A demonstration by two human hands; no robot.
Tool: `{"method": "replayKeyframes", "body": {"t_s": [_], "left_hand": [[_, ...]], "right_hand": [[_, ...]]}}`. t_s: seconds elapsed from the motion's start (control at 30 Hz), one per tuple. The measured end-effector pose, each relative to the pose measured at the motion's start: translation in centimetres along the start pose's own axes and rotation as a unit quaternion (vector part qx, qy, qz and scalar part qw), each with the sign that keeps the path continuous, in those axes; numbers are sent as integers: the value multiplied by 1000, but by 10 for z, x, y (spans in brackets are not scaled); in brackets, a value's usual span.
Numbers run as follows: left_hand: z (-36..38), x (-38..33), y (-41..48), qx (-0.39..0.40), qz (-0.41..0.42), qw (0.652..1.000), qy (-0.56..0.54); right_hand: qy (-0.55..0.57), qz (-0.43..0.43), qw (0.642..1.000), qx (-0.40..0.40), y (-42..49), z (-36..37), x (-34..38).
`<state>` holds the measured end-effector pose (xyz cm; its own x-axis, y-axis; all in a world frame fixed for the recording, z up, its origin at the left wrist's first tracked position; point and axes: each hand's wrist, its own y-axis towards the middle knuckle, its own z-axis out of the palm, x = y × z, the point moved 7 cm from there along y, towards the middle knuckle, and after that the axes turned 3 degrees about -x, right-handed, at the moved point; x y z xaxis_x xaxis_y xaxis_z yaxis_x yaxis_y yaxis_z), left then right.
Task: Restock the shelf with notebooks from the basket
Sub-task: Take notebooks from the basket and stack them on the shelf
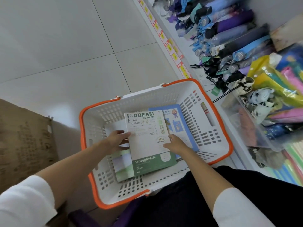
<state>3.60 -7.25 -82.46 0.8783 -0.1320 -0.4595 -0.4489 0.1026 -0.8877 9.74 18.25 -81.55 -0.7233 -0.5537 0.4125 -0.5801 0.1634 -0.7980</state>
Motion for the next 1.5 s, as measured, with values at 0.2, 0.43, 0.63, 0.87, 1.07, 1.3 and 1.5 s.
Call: {"method": "replayKeyframes", "body": {"t_s": [0.2, 0.43, 0.63, 0.87, 1.07, 1.3, 1.5], "left_hand": [[10, -1, 5, -30, 8, 998, 60], [-43, -1, -7, -54, -11, 997, 51], [-33, 8, -8, -54, -5, 996, 64], [-16, 10, -18, -20, 5, 1000, -2], [1, 16, -26, 32, -13, 998, -55], [13, 27, -25, 18, -8, 998, -66], [14, 34, -16, -33, -19, 997, -65]], "right_hand": [[14, -3, 1000, 16, 12, 8, -1], [-156, -5, 987, -36, 20, 22, -6], [-251, -34, 965, -59, 13, 17, 2], [-14, -104, 993, -52, -24, 14, 50], [-99, -147, 984, -32, -26, 63, 65], [-158, -97, 973, 138, -25, 83, 31], [1, -107, 990, 93, -15, 63, 40]]}}
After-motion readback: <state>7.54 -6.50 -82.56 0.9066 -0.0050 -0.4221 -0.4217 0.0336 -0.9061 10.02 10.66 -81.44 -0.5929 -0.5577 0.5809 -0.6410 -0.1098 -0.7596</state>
